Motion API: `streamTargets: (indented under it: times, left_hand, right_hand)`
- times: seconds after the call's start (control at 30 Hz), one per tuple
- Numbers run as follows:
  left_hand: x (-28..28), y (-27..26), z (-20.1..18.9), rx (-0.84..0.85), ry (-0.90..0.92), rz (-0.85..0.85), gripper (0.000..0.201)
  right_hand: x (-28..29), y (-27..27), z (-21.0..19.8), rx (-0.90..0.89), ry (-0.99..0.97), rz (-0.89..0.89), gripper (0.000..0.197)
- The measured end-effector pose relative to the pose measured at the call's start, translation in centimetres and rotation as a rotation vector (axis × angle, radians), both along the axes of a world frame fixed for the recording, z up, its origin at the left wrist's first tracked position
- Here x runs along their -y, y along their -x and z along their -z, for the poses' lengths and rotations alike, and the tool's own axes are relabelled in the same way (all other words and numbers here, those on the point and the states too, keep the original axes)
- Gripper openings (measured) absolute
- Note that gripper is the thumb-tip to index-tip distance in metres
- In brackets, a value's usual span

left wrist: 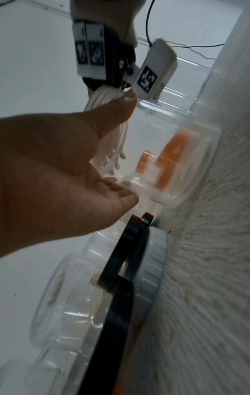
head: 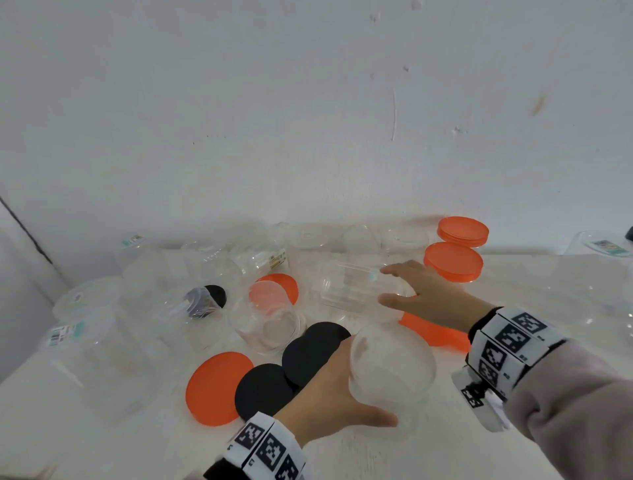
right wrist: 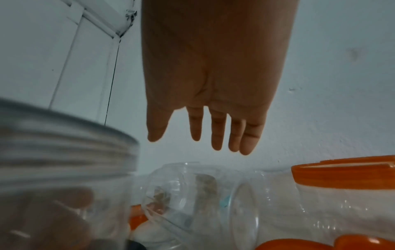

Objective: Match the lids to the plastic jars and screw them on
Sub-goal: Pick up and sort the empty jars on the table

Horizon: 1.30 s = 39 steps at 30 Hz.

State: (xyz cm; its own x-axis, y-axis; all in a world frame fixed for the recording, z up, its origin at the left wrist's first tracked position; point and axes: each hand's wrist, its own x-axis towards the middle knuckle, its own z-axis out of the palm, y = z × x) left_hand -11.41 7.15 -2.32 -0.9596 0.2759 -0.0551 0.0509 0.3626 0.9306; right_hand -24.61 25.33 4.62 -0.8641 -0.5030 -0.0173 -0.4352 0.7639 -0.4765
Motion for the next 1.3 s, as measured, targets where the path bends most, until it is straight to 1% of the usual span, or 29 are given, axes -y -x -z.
streamTargets:
  times: [0.13, 0.23, 0.37, 0.53, 0.6, 0.7, 0.77, 0.83, 0.9, 1.03, 1.1, 1.13, 1.2, 1.23, 1.3]
  left_hand:
    - [0.6, -0.4, 0.0, 0.027, 0.015, -0.007, 0.089]
    - [1.0, -0.7, -0.2, 0.046, 0.027, -0.026, 0.088]
    - [1.1, -1.1, -0.7, 0.054, 0.017, -0.018, 0.088]
    - [1.1, -1.3, -1.1, 0.071, 0.016, -0.023, 0.089]
    - [1.1, -1.4, -0.9, 0.076, 0.011, -0.037, 0.094]
    - [1.1, -1.3, -0.7, 0.101, 0.002, -0.050, 0.115]
    - [1.1, -1.3, -0.5, 0.096, 0.004, -0.050, 0.119]
    - [1.1, -1.4, -0.5, 0.076, 0.015, -0.050, 0.116]
    - [1.1, -1.3, -0.5, 0.052, 0.018, -0.050, 0.109]
    - [1.1, -1.0, -0.3, 0.038, 0.028, -0.058, 0.099]
    - [1.1, -0.8, -0.1, 0.039, 0.034, -0.058, 0.097]
    - [1.1, -0.7, -0.1, 0.039, 0.034, -0.058, 0.096]
    - [1.0, -0.3, -0.1, 0.029, 0.025, -0.065, 0.094]
    - [0.8, 0.0, -0.2, 0.023, 0.016, -0.075, 0.094]
    - [0.5, 0.8, -0.5, 0.021, -0.019, -0.122, 0.094]
  right_hand:
    - [0.8, 1.9, 0.4, -0.064, -0.209, -0.033, 0.079]
    - [1.4, 2.4, 1.0, -0.039, -0.316, -0.060, 0.093]
    - [2.2, 2.3, 1.6, 0.010, -0.342, -0.050, 0.102]
    - [2.8, 2.0, 2.1, -0.012, -0.369, -0.013, 0.102]
    - [2.9, 1.9, 2.1, -0.027, -0.390, 0.001, 0.103]
    - [3.2, 1.8, 2.0, -0.031, -0.411, 0.011, 0.107]
    - [3.4, 1.8, 2.2, -0.029, -0.410, 0.007, 0.110]
    - [3.4, 1.8, 2.3, -0.028, -0.391, 0.002, 0.110]
    - [3.4, 1.9, 2.3, -0.035, -0.368, 0.001, 0.108]
    - [2.5, 2.2, 2.4, -0.068, -0.317, 0.012, 0.093]
    - [1.5, 2.4, 2.4, -0.044, -0.269, 0.046, 0.094]
    - [0.8, 2.5, 2.3, -0.017, -0.212, 0.081, 0.094]
    - [-0.8, 2.7, 2.2, 0.062, -0.032, 0.169, 0.091]
    - [-1.6, 2.8, 2.2, 0.098, 0.060, 0.207, 0.084]
    - [-3.5, 2.8, 2.1, 0.144, 0.211, 0.268, 0.060]
